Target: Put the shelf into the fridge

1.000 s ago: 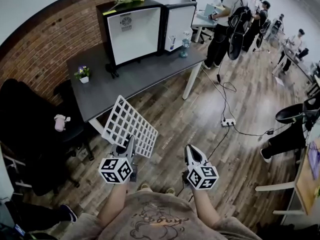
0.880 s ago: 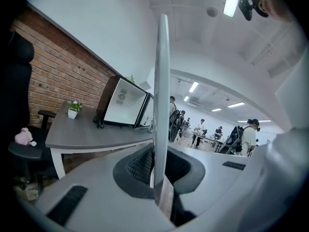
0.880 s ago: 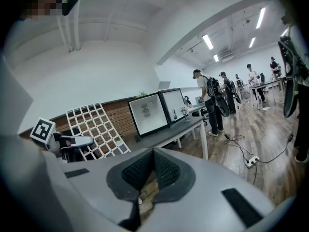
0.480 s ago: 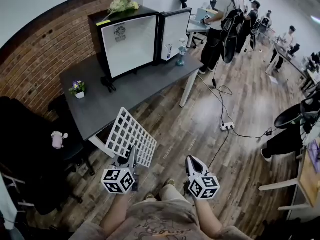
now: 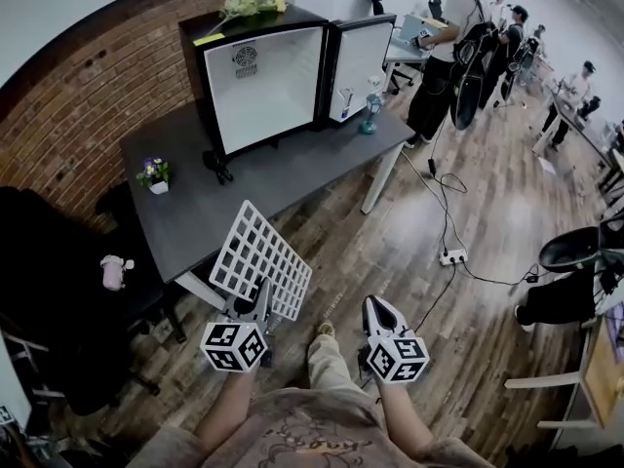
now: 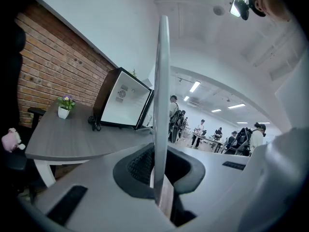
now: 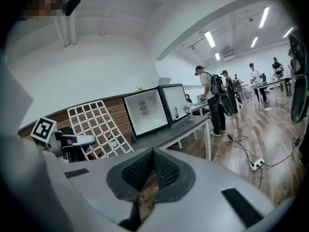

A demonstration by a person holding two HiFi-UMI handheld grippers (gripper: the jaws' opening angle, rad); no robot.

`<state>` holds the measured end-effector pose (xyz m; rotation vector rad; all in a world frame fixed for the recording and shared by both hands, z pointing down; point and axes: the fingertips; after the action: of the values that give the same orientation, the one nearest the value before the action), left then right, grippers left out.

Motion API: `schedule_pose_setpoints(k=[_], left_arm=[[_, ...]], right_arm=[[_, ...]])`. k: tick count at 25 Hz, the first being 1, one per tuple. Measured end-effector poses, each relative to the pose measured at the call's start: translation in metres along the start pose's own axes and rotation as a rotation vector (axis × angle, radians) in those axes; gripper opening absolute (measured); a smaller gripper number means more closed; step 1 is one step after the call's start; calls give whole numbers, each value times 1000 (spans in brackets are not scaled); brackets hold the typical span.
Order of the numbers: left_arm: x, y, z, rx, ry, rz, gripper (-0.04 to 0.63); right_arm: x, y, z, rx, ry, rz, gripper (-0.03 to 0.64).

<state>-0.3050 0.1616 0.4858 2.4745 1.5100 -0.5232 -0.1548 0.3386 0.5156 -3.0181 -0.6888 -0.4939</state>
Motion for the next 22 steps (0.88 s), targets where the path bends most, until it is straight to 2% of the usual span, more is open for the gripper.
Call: schedule_pose_setpoints(k=[10,22], left_arm=[[-14,85,24,31,25,48,48],[-34,175,40,81,34,171,48]], right_arm=[[23,105,29,-9,-7,89,-2],[60,218,56,-45,-4,233,-2]])
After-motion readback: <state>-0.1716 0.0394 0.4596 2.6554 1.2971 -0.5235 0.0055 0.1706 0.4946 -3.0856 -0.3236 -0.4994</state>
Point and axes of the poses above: the fingertips, and each gripper's own axes: y forward along the fingers, x to its right, z out of its top, and after that the axes turned 15 degrees about x, right-handed
